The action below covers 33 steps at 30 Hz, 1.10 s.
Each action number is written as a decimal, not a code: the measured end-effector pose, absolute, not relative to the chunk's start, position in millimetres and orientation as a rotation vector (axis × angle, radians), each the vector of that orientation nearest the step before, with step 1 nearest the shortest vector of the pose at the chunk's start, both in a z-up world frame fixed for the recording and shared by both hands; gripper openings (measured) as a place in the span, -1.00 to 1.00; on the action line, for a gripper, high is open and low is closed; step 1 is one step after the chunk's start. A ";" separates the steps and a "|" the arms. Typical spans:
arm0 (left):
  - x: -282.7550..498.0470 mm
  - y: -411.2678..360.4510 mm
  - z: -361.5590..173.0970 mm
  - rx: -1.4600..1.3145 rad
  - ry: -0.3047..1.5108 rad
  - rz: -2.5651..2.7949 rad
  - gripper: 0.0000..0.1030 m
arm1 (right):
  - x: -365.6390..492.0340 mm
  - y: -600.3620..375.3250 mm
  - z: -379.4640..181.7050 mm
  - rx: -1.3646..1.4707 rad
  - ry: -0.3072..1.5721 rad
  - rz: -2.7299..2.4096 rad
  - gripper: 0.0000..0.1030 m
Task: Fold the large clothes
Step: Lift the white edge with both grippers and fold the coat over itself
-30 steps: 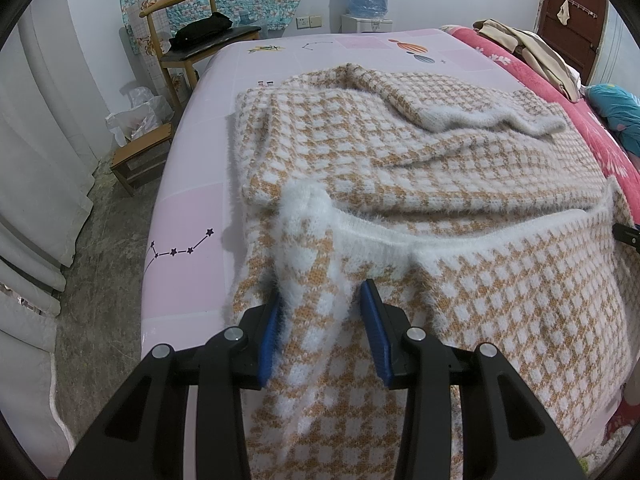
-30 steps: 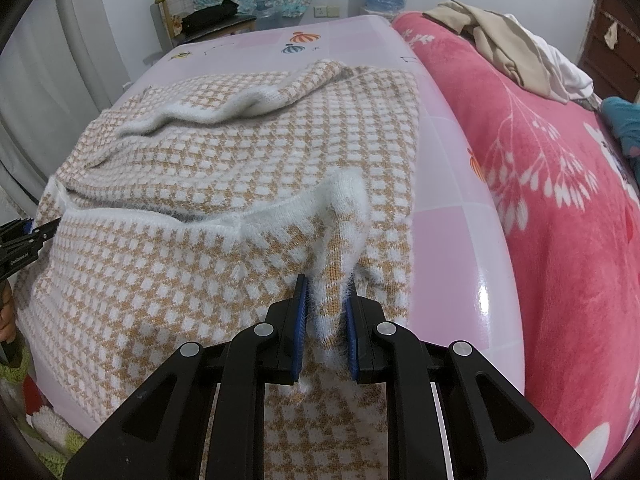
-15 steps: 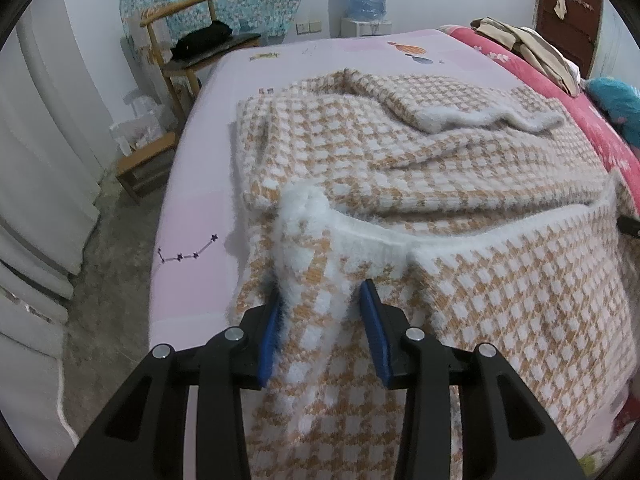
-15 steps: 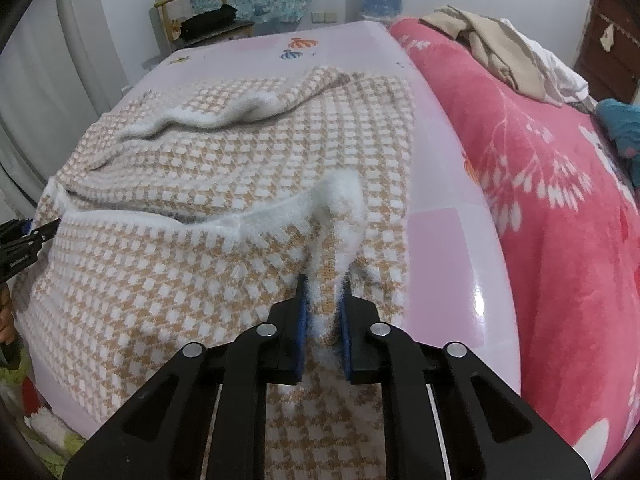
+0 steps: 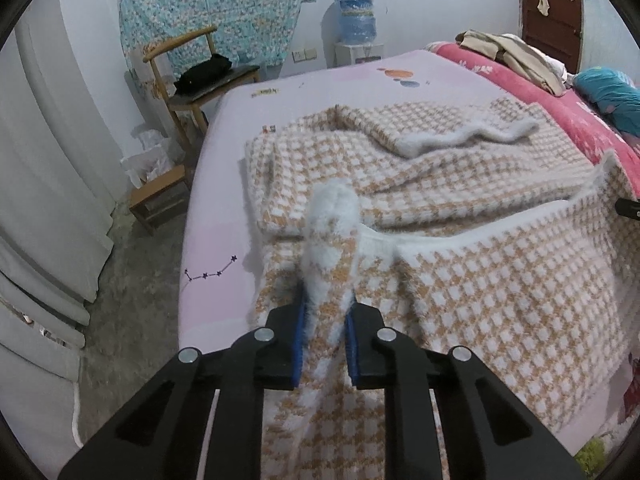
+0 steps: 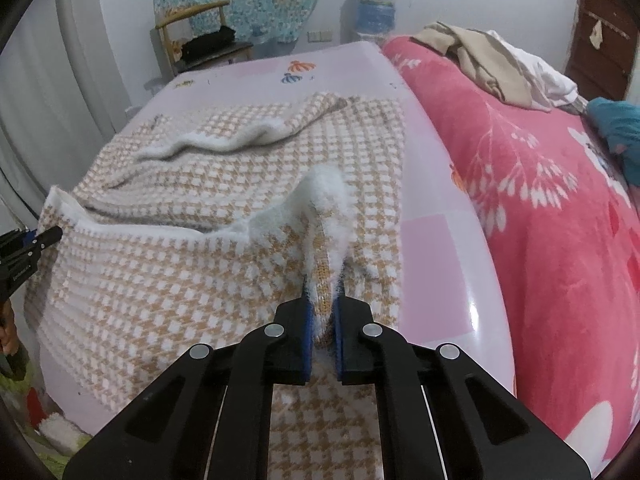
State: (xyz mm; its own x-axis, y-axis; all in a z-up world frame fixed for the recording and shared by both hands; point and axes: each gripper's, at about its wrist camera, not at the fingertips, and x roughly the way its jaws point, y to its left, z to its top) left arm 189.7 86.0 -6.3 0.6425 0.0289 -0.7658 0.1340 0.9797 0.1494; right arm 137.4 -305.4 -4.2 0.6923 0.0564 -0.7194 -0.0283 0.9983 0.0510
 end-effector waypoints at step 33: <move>165.5 62.0 100.8 0.083 0.492 -0.099 -0.83 | 121.9 -315.8 108.8 0.065 0.454 0.071 -0.90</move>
State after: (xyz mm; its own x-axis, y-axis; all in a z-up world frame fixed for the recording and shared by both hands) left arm 165.5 62.0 100.8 0.8769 -0.0743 -0.4749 0.1144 0.9919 0.0560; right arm 121.9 -315.8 108.8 0.8964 0.0828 -0.4354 -0.0539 0.9955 0.0784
